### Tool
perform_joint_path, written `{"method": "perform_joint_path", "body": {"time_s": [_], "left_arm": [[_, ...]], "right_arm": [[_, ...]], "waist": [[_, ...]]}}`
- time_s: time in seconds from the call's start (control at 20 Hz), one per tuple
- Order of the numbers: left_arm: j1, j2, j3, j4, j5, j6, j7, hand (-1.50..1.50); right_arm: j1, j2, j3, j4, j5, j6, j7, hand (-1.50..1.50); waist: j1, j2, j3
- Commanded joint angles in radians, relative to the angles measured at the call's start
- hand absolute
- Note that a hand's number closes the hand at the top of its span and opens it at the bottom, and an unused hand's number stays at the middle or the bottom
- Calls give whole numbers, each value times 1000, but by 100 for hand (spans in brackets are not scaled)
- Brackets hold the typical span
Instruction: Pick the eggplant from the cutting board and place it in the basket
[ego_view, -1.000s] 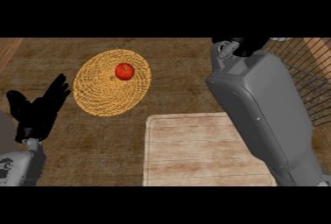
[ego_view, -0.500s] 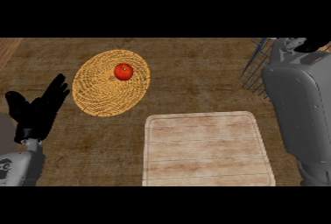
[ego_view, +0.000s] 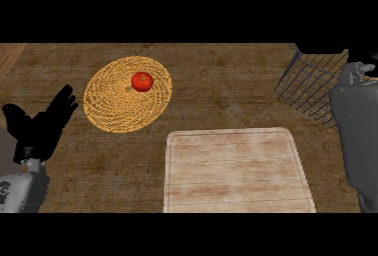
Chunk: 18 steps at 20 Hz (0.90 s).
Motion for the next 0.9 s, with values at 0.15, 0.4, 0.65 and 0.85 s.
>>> {"method": "perform_joint_path", "body": {"time_s": [0.15, 0.4, 0.65, 0.85], "left_arm": [[26, -26, -23, -91, -22, 28, 38, 0], [2, -31, -1, -9, -28, 6, -4, 0], [-27, -57, -19, -36, -59, 57, 45, 0], [-34, -40, 0, -6, -46, 30, 14, 0]], "right_arm": [[85, 10, -101, 54, 45, -204, 29, -150], [-7, -44, -118, 241, -23, -196, -88, -150], [56, -34, -122, 125, -137, -200, -201, -150], [33, -41, -220, 111, -159, -323, -154, -150]], "waist": [[5, 0, 0], [5, 1, 0], [-1, -1, 0], [-4, 0, 0]]}}
